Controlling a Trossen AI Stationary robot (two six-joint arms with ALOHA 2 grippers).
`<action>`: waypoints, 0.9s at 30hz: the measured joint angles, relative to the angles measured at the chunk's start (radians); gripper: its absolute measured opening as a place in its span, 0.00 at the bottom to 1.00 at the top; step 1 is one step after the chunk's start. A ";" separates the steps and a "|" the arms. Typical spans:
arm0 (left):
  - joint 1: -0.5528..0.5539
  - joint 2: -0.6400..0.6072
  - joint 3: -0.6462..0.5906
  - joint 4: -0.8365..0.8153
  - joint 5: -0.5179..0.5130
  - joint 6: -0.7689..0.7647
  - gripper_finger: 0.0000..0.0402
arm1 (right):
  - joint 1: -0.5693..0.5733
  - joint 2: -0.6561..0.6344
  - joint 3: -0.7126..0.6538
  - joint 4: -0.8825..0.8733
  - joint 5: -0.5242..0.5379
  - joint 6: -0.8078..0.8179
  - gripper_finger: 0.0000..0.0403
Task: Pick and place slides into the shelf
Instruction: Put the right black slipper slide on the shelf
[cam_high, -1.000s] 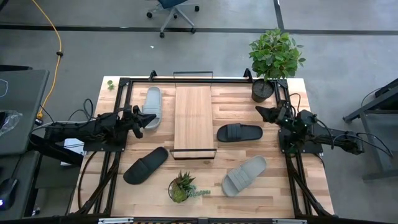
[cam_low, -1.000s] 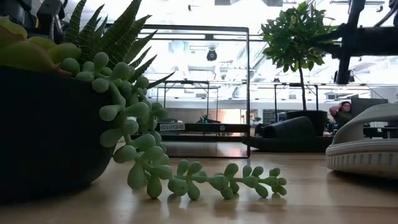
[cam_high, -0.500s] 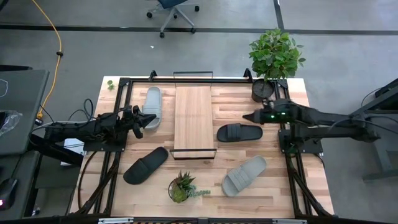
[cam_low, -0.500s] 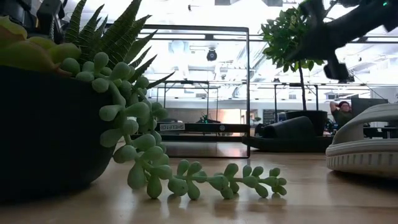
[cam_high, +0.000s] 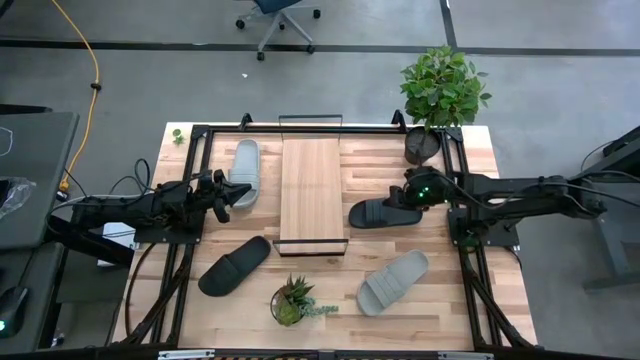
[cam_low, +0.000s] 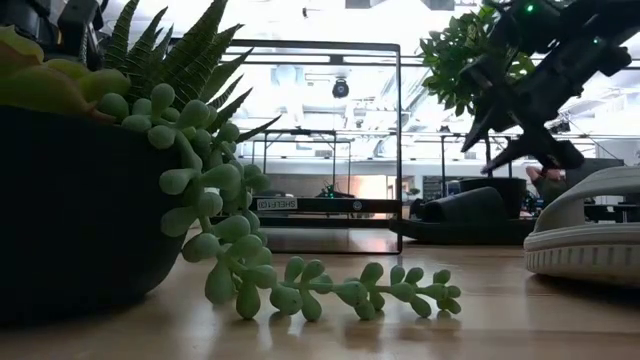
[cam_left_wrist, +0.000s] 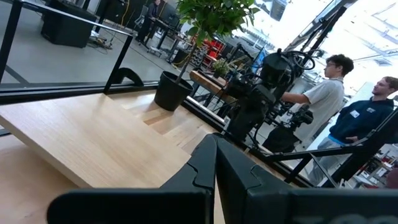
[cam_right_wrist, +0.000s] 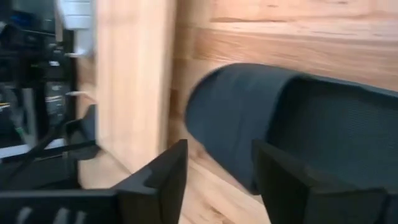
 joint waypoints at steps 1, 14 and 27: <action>0.000 0.000 0.000 0.000 0.001 0.011 0.00 | 0.000 0.008 0.000 -0.004 -0.001 0.001 0.45; 0.000 0.000 0.000 -0.001 0.009 0.022 0.00 | 0.000 0.140 -0.001 0.013 -0.014 0.028 0.51; 0.000 0.000 0.000 -0.002 0.012 0.022 0.00 | 0.000 0.180 -0.001 0.078 -0.031 0.030 0.51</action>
